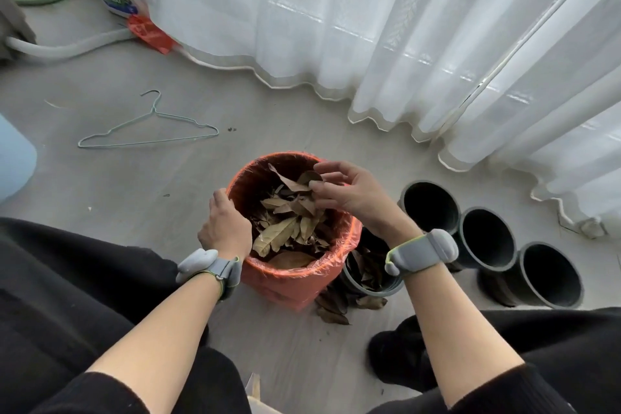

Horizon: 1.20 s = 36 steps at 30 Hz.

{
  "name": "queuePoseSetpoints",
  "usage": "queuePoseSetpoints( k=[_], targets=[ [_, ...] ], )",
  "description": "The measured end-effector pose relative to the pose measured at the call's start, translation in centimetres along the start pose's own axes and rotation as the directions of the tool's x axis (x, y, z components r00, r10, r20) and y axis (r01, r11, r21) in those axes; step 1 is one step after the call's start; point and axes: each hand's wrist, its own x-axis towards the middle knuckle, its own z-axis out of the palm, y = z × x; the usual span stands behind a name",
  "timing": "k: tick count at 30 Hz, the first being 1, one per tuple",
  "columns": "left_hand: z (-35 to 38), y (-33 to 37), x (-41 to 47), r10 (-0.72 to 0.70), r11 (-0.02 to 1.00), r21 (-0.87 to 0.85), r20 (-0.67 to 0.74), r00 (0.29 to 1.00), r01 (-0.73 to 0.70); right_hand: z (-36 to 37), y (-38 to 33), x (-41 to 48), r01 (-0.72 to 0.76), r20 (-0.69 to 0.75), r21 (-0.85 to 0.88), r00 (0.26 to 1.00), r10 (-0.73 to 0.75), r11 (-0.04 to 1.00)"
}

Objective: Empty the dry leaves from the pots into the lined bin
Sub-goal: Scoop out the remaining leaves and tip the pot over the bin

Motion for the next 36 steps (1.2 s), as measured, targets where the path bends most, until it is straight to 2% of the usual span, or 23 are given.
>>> queuePoseSetpoints(
  k=[3, 5, 8, 11, 13, 15, 17, 19, 22, 24, 26, 36],
  targets=[
    [0.1, -0.3, 0.3, -0.004, 1.0, 0.003, 0.004, 1.0, 0.004, -0.1, 1.9, 0.3, 0.008, -0.011, -0.276, 1.0, -0.012, 0.961],
    [0.2, -0.4, 0.4, -0.005, 1.0, -0.001, -0.004, 1.0, 0.005, -1.0, 3.2, 0.6, 0.02, -0.043, -0.352, 0.998, -0.038, 0.936],
    [0.4, -0.5, 0.4, -0.005, 1.0, 0.002, -0.015, 1.0, 0.005, -3.3, 5.0, 1.1, 0.003, -0.22, -0.242, 0.974, -0.058, 0.97],
    [0.4, -0.6, 0.4, -0.008, 1.0, 0.003, -0.023, 1.0, 0.008, -6.6, 7.6, 1.4, -0.064, -0.477, -0.182, 0.879, -0.031, 0.981],
    [0.5, -0.6, 0.4, -0.004, 1.0, 0.003, -0.03, 1.0, 0.004, -8.4, 10.1, 1.3, -0.182, -0.561, -0.229, 0.827, 0.023, 0.956],
    [0.5, -0.6, 0.4, -0.007, 1.0, 0.001, -0.033, 0.999, 0.007, -8.9, 12.9, 1.0, -0.352, -0.523, -0.357, 0.843, 0.127, 0.865],
    [0.5, -0.4, 0.3, -0.005, 1.0, -0.005, -0.031, 0.999, 0.005, -8.1, 15.2, 0.6, -0.456, -0.422, -0.485, 0.869, 0.257, 0.746],
    [0.4, -0.3, 0.2, 0.0, 1.0, -0.01, -0.033, 0.999, -0.001, -6.7, 16.9, 0.3, -0.471, -0.367, -0.626, 0.881, 0.298, 0.621],
    [0.5, -0.2, 0.2, 0.015, 1.0, -0.006, -0.038, 0.999, -0.015, -5.4, 18.6, 0.8, -0.45, -0.371, -0.791, 0.891, 0.261, 0.415],
    [0.4, -0.2, 0.2, 0.025, 1.0, -0.006, -0.041, 0.999, -0.026, -5.3, 19.4, 1.2, -0.454, -0.378, -0.82, 0.887, 0.266, 0.348],
    [0.4, -0.3, 0.2, 0.031, 0.999, -0.008, -0.045, 0.999, -0.032, -5.6, 20.1, 1.4, -0.454, -0.378, -0.811, 0.888, 0.261, 0.369],
    [0.3, -0.6, 0.7, -0.011, 1.0, 0.018, -0.05, 0.999, 0.011, -6.4, 19.1, 0.2, -0.362, -0.396, -0.684, 0.913, 0.094, 0.634]
  ],
)
